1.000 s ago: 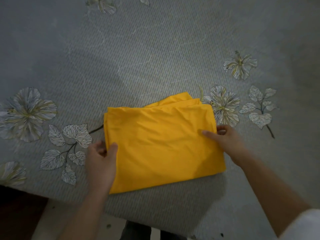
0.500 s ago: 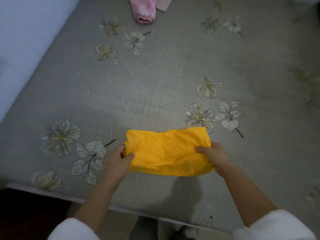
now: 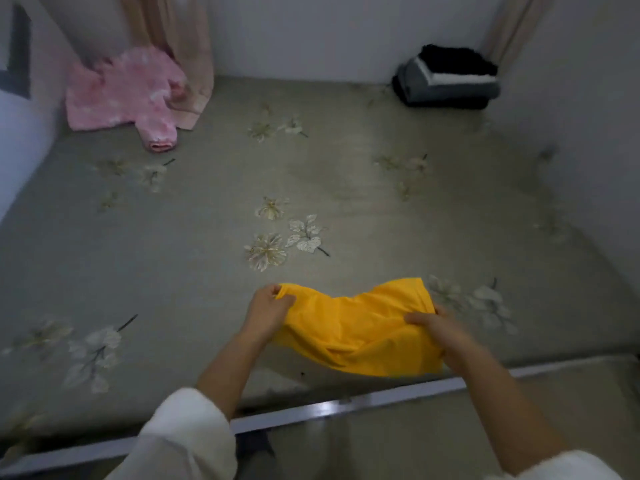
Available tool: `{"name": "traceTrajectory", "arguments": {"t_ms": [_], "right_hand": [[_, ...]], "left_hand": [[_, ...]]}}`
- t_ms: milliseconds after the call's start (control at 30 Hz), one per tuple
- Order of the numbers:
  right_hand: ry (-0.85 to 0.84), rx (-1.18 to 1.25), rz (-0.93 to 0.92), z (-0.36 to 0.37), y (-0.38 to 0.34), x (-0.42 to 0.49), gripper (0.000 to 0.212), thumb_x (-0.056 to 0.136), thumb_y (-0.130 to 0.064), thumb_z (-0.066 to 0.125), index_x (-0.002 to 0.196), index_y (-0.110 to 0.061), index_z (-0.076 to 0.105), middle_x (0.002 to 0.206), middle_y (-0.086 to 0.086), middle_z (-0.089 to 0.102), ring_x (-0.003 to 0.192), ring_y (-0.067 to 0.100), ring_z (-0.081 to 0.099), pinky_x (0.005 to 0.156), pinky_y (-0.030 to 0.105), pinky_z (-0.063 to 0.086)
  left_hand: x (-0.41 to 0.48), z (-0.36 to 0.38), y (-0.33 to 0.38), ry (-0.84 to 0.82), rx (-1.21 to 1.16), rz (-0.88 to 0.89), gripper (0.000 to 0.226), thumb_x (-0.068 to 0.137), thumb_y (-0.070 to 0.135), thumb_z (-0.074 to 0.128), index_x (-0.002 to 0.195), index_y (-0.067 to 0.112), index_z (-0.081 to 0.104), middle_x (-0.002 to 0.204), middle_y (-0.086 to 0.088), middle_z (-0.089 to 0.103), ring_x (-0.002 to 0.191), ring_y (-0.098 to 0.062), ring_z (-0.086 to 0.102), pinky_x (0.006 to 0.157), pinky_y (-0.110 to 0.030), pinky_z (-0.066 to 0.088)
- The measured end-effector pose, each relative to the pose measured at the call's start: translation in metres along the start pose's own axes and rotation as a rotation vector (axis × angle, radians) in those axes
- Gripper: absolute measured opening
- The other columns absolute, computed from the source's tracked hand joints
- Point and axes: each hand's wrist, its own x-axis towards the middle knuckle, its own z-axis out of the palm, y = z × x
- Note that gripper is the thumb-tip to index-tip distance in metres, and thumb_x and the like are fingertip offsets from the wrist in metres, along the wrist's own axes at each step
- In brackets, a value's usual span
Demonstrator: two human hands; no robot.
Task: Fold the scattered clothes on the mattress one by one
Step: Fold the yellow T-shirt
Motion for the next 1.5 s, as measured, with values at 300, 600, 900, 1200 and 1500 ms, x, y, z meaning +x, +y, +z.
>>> {"name": "traceTrajectory", "arguments": {"t_ms": [300, 600, 900, 1200, 1500], "right_hand": [[0.325, 0.21, -0.027, -0.219, 0.091, -0.064, 0.026, 0.083, -0.013, 0.067, 0.108, -0.01, 0.064, 0.106, 0.015, 0.063, 0.099, 0.034, 0.057, 0.096, 0.05, 0.046], [0.651, 0.132, -0.153, -0.371, 0.126, -0.045, 0.034, 0.079, -0.009, 0.072, 0.11, -0.003, 0.059, 0.11, 0.019, 0.063, 0.096, 0.029, 0.059, 0.086, 0.046, 0.05], [0.802, 0.083, -0.216, -0.534, 0.114, 0.028, 0.04, 0.079, -0.008, 0.075, 0.11, -0.016, 0.05, 0.118, 0.009, 0.057, 0.116, 0.025, 0.053, 0.085, 0.035, 0.047], [1.005, 0.085, -0.217, -0.688, 0.123, 0.089, 0.047, 0.073, -0.004, 0.076, 0.109, -0.017, 0.049, 0.097, 0.008, 0.059, 0.093, 0.026, 0.058, 0.071, 0.031, 0.044], [0.811, 0.184, -0.284, -0.863, 0.149, 0.174, 0.044, 0.082, -0.008, 0.07, 0.116, -0.022, 0.046, 0.098, 0.011, 0.062, 0.089, 0.028, 0.06, 0.072, 0.034, 0.046]], "left_hand": [[-0.08, 0.183, 0.119, -0.251, 0.186, 0.374, 0.027, 0.088, 0.029, 0.063, 0.107, 0.011, 0.067, 0.103, -0.01, 0.066, 0.099, -0.026, 0.06, 0.081, -0.034, 0.044], [-0.092, 0.344, 0.227, -0.446, 0.262, 0.594, 0.038, 0.08, 0.044, 0.06, 0.103, 0.015, 0.069, 0.091, -0.006, 0.064, 0.084, -0.019, 0.057, 0.071, -0.03, 0.041], [-0.053, 0.521, 0.336, -0.588, 0.198, 0.706, 0.015, 0.091, 0.025, 0.063, 0.09, 0.011, 0.069, 0.074, -0.009, 0.057, 0.069, -0.015, 0.051, 0.061, -0.028, 0.036], [-0.049, 0.68, 0.424, -0.707, 0.275, 0.853, 0.02, 0.085, 0.029, 0.065, 0.085, 0.011, 0.073, 0.078, -0.011, 0.067, 0.063, -0.005, 0.052, 0.064, -0.032, 0.042], [-0.051, 0.852, 0.486, -0.524, 0.29, 0.893, 0.014, 0.09, 0.024, 0.064, 0.101, 0.019, 0.07, 0.088, 0.008, 0.063, 0.077, 0.003, 0.054, 0.066, -0.013, 0.039]]}}
